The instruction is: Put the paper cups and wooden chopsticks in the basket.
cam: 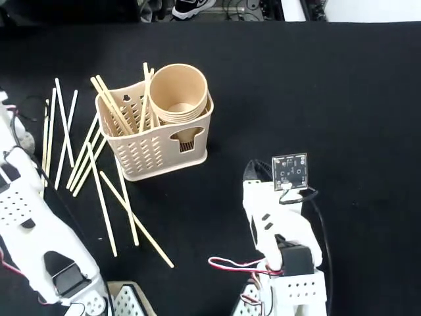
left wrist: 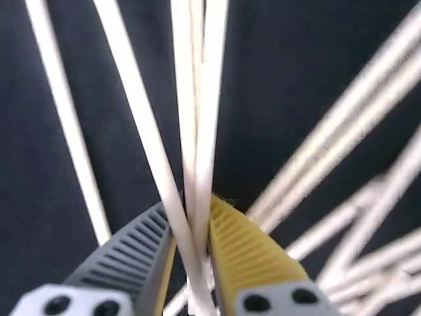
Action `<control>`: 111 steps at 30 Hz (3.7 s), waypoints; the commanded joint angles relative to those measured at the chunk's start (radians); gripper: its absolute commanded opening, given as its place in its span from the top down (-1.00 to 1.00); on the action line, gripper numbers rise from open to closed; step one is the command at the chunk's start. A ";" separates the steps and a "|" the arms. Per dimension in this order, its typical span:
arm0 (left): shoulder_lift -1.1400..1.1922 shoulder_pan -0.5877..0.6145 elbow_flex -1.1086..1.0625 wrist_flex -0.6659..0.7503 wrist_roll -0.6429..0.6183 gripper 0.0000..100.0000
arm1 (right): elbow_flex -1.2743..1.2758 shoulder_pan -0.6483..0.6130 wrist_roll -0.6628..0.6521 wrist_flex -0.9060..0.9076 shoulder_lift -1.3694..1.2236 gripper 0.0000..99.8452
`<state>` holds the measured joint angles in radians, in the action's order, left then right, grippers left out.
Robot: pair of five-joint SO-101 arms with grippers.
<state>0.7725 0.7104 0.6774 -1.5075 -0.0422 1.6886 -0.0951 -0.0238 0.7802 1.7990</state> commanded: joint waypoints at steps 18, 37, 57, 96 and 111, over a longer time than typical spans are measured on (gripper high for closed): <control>-0.939 -0.219 -0.414 -0.063 0.000 0.94 | -0.004 0.011 -0.011 0.002 0.073 0.96; -2.053 -0.674 -1.488 1.028 -0.086 0.94 | -0.004 0.011 -0.011 0.002 0.073 0.96; -2.157 -0.757 -1.709 0.936 -0.078 0.62 | -0.004 0.011 -0.011 0.002 0.073 0.96; -0.172 0.087 -0.309 0.508 -0.080 0.63 | -0.004 0.011 -0.011 0.002 0.071 0.96; -0.002 0.081 -0.094 0.334 -0.078 0.94 | -0.004 0.011 -0.011 0.002 0.071 0.96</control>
<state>0.7741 0.7825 0.4887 -1.0426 -0.1174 1.6886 -0.0951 -0.0238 0.7802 1.7990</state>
